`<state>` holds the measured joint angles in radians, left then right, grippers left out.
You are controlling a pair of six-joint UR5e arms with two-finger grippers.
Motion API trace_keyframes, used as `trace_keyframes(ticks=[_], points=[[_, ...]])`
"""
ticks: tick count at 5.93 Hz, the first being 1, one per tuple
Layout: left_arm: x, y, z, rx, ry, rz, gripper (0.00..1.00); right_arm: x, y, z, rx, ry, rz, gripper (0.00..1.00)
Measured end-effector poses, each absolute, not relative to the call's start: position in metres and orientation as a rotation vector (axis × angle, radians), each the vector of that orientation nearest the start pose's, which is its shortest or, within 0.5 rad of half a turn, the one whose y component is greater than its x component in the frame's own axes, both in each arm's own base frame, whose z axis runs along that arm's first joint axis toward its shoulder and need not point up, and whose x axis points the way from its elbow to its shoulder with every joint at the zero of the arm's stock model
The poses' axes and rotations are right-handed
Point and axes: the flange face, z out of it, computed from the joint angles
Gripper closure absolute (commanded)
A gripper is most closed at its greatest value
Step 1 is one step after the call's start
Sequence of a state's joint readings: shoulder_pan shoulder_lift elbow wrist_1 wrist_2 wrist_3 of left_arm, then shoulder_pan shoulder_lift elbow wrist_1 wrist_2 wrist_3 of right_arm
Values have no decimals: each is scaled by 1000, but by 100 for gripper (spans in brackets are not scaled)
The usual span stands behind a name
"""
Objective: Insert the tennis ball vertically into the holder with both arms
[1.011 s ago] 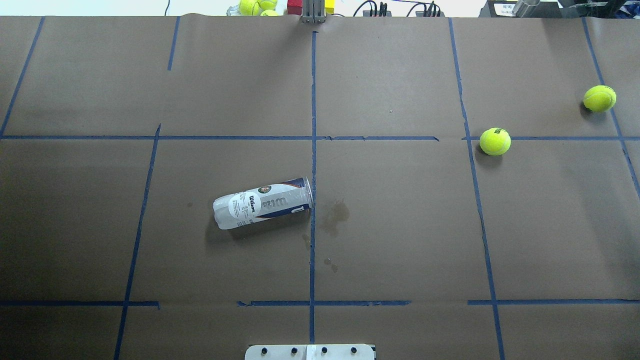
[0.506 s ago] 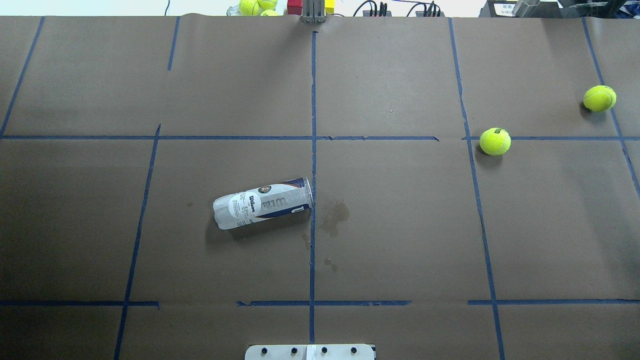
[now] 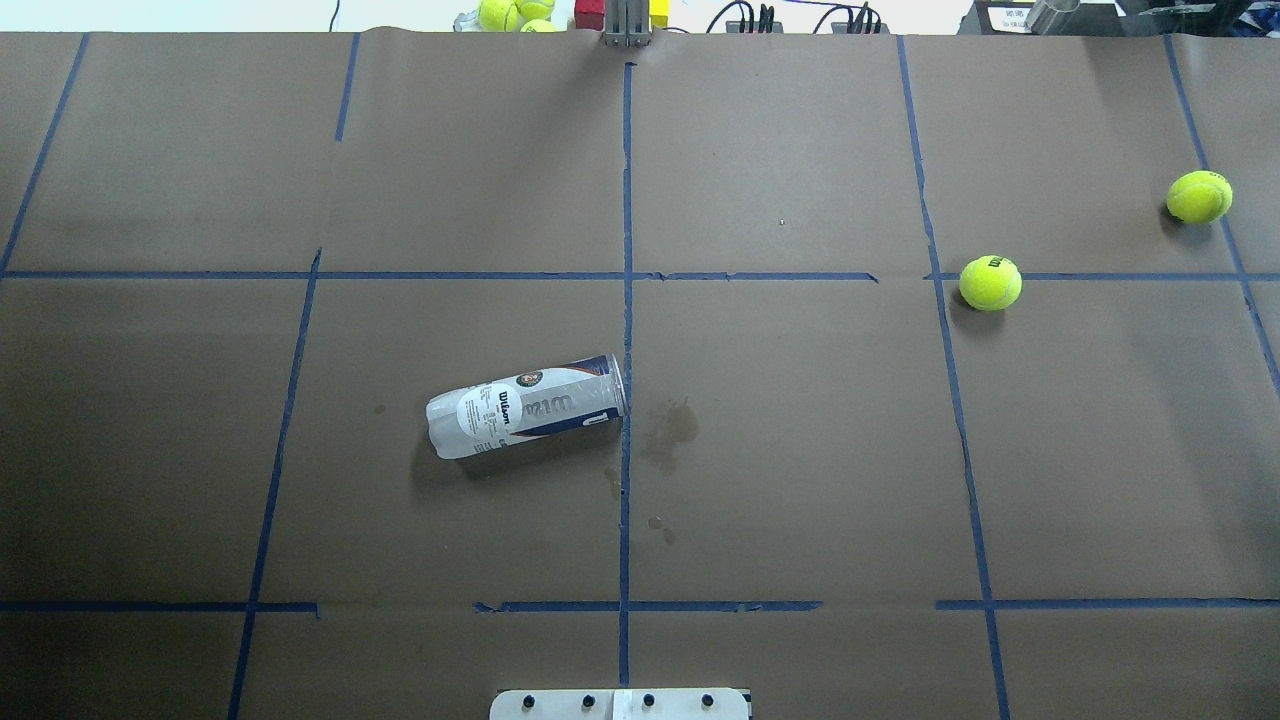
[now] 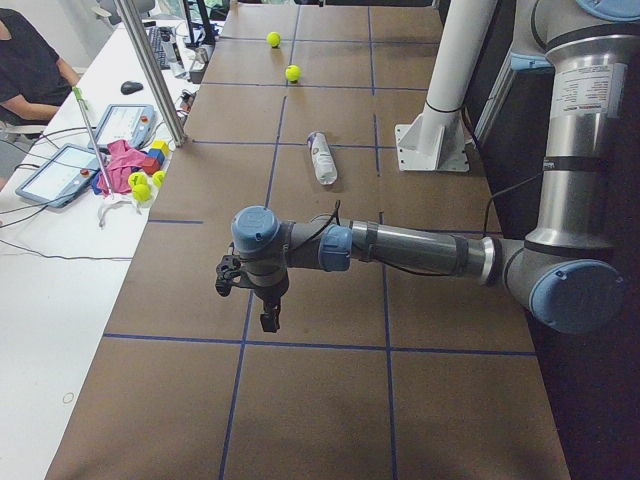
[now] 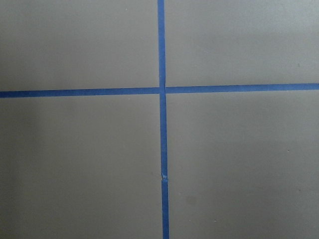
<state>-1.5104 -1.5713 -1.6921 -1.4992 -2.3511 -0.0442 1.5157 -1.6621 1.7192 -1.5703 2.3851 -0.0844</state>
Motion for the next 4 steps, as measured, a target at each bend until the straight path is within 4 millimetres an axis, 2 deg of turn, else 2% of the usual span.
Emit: trace_keyframes(ticks=[1, 2, 3, 4], points=[[-31, -497, 603, 21, 796, 46, 0, 35, -459, 627, 64, -814, -155, 0], [-18, -498, 595, 48, 830, 83, 0, 35, -458, 628, 61, -814, -155, 0], [6, -501, 583, 90, 864, 150, 0, 34, -458, 628, 59, -819, -155, 0], [41, -503, 559, 133, 888, 232, 0, 34, -457, 628, 59, -826, -155, 0]])
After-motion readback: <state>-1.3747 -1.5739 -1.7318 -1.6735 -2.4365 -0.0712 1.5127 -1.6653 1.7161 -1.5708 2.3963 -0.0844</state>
